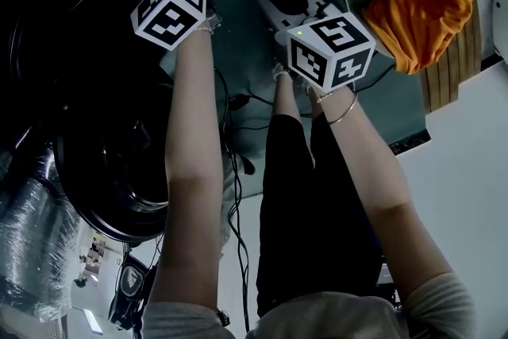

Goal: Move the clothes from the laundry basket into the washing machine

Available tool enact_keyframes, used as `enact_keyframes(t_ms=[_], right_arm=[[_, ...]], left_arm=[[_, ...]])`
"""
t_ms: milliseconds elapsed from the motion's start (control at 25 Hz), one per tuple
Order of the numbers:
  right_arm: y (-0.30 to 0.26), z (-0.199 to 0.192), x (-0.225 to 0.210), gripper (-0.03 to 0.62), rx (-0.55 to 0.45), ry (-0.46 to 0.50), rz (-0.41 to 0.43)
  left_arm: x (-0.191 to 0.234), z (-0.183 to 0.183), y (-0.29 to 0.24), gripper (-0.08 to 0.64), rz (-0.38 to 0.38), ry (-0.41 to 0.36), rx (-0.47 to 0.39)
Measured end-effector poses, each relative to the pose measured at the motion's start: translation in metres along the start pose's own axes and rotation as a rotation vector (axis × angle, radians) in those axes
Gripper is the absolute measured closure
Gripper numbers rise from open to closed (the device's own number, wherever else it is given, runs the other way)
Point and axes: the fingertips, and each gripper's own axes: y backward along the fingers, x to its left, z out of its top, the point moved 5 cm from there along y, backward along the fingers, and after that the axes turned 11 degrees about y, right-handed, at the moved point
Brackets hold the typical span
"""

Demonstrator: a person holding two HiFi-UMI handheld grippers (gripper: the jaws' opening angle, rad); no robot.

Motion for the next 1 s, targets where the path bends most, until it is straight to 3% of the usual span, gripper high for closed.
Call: enact_keyframes(t_ms=[200,440,520,600,680,1000], right_arm=[[-0.003,0.007,0.001,0.569,-0.003,0.008,0.003],[-0.005,0.012,0.003,0.569,-0.010,0.008,0.010],[-0.007,0.011,0.005,0.569,-0.014,-0.001,0.008],[-0.008,0.009,0.007,0.569,-0.012,-0.004,0.008],[-0.008,0.006,0.009,0.569,-0.005,-0.006,0.011],[0.008,0.008,0.001,0.569,-0.024,0.003,-0.017]], left_arm=[[0.001,0.049,-0.007,0.540,-0.002,-0.088,-0.135],[0.004,0.111,-0.008,0.538,0.037,-0.060,-0.346],[0.002,0.122,-0.013,0.538,0.023,-0.054,-0.382],[0.000,0.121,-0.023,0.491,-0.019,-0.032,-0.340],[-0.001,0.111,-0.030,0.355,-0.045,-0.017,-0.270],[-0.005,0.074,-0.008,0.307,-0.059,0.022,-0.233]])
